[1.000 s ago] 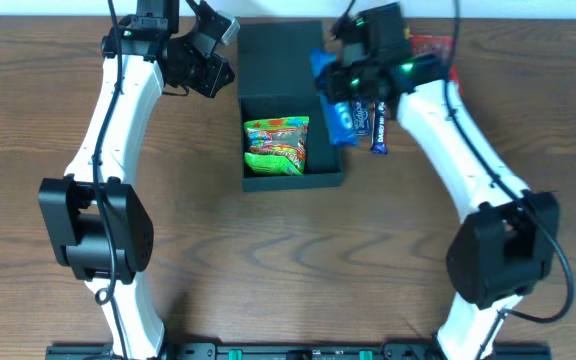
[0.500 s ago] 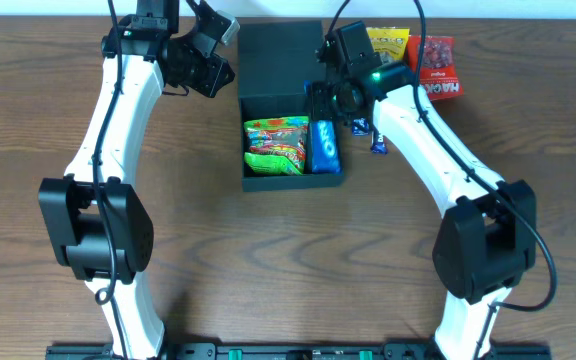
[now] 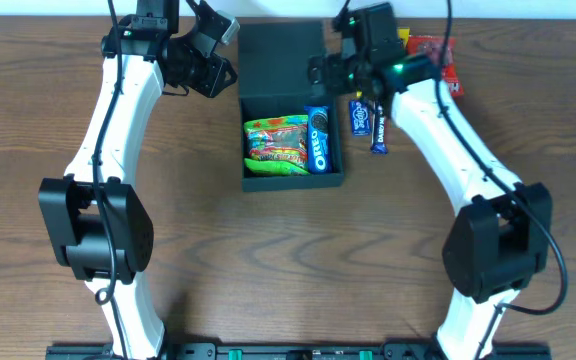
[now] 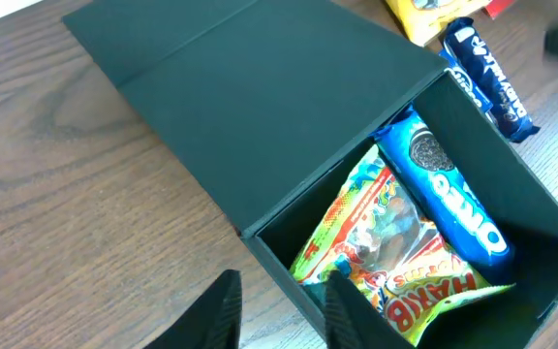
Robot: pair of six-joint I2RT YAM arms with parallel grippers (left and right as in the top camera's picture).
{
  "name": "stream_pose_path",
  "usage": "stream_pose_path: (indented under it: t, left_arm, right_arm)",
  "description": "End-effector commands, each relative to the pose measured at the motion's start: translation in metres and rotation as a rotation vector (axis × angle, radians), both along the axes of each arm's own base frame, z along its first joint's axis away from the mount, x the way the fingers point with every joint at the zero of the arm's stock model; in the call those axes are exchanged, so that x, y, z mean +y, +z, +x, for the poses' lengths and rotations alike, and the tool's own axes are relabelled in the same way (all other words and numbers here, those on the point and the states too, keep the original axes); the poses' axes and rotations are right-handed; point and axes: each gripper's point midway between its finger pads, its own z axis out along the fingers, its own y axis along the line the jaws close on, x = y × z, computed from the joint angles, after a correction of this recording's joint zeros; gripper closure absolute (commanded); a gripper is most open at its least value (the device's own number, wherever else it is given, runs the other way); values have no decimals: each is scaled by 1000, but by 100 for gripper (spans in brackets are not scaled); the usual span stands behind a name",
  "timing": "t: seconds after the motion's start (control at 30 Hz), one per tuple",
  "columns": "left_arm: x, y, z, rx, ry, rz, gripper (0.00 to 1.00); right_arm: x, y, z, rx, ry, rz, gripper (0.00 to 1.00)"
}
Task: Pack container
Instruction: 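Place the Oreo pack into the box beside the Haribo bag, then grasp the yellow Hacks candy bag with the right gripper and lift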
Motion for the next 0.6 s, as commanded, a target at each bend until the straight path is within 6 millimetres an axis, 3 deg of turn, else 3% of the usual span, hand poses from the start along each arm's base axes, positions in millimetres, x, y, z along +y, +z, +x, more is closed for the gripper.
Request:
stream_pose_path:
  t: [0.0, 0.13, 0.17, 0.27, 0.3, 0.57]
  left_arm:
    - [0, 6, 3, -17, -8, -3, 57]
    - [-6, 9, 1, -15, -29, -41, 44]
    - [-8, 10, 0, -14, -36, -53, 30]
    - [-13, 13, -3, -9, -54, -86, 18]
    - [-15, 14, -3, -4, -53, -100, 5]
    - [-15, 14, -4, 30, -11, -125, 5]
  right_arm:
    - [-53, 6, 23, -74, -104, -153, 1]
    - [-83, -20, 55, -107, -161, -161, 1]
    - [-89, -29, 65, -121, -173, -157, 1]
    - [-98, -59, 87, -150, -197, -151, 1]
    - [-99, -71, 94, -157, -201, -148, 1]
    - [-103, -128, 111, -165, -234, -168, 14]
